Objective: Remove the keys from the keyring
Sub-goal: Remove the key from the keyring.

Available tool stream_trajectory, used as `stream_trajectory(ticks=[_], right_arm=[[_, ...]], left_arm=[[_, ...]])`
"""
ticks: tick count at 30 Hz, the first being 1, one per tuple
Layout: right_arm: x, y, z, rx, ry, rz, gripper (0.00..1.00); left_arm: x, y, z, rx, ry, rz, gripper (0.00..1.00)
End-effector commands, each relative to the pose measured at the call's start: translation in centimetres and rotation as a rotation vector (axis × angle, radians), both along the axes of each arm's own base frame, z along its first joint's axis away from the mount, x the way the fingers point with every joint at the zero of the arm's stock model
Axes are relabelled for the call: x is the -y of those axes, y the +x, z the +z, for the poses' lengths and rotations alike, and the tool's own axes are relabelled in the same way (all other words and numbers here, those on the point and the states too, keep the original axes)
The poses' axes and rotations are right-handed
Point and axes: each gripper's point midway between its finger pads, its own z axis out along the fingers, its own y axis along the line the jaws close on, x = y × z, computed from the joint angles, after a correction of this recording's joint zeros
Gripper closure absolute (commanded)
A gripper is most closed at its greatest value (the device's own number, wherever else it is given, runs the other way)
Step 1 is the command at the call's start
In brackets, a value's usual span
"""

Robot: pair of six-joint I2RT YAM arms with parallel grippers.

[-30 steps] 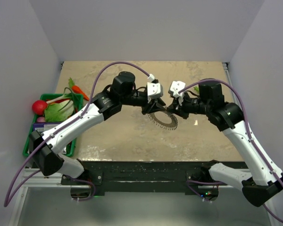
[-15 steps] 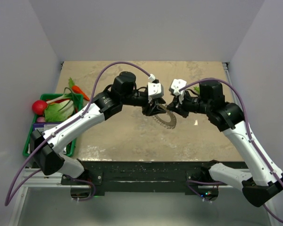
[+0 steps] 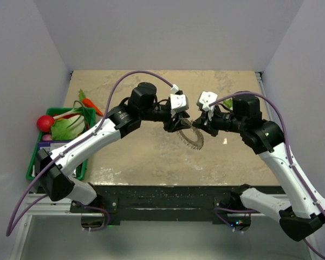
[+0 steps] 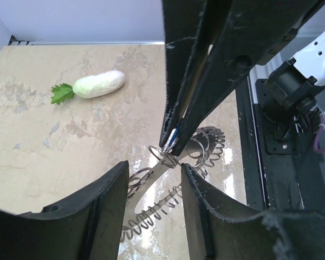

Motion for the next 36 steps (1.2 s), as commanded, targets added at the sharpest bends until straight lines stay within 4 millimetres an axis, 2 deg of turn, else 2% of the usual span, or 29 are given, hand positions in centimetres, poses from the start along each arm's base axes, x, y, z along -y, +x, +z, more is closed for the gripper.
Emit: stream_trajectory(ticks=[1, 6, 10, 14, 20, 22, 26, 30, 36], right_arm=[[-0.4, -0.5, 4.0, 0.097, 0.080, 0.027, 1.00], [0.1, -0.5, 3.4, 0.117, 0.030, 0.035, 1.00], [0.3, -0.4, 3.7, 0.136, 0.025, 0.031, 1.00], [1.0, 0.3, 3.6, 0.184, -0.016, 0.003, 1.00], [1.1, 0.1, 3.7, 0.231, -0.054, 0.047, 1.00], [1.1, -0.1, 3.6, 0.252, -0.073, 0.075, 1.00], [0.9, -1.5, 3.6, 0.288, -0.118, 0.192, 1.00], [0.7, -3.0, 4.5, 0.332, -0.138, 0.298, 1.00], [0.5, -5.1, 3.9, 0.321, -0.174, 0.456, 1.00]], left_arm=[[0.4, 1.0, 0.3, 0.014, -0.015, 0.042, 0.51], [0.3, 0.3, 0.7, 0.028, -0.016, 0.008, 0.47], [0.1, -1.2, 1.3, 0.030, -0.026, -0.066, 0.45], [-0.6, -2.3, 2.8, 0.069, -0.037, -0.115, 0.43], [-2.2, -3.8, 5.3, 0.123, -0.067, -0.180, 0.39], [-3.1, -3.3, 6.8, 0.164, -0.082, -0.159, 0.36], [-4.9, -1.7, 8.0, 0.204, -0.091, -0.094, 0.33], [-5.3, -0.7, 7.5, 0.221, -0.077, -0.056, 0.30], [-5.2, 3.0, 5.6, 0.254, -0.023, 0.063, 0.27]])
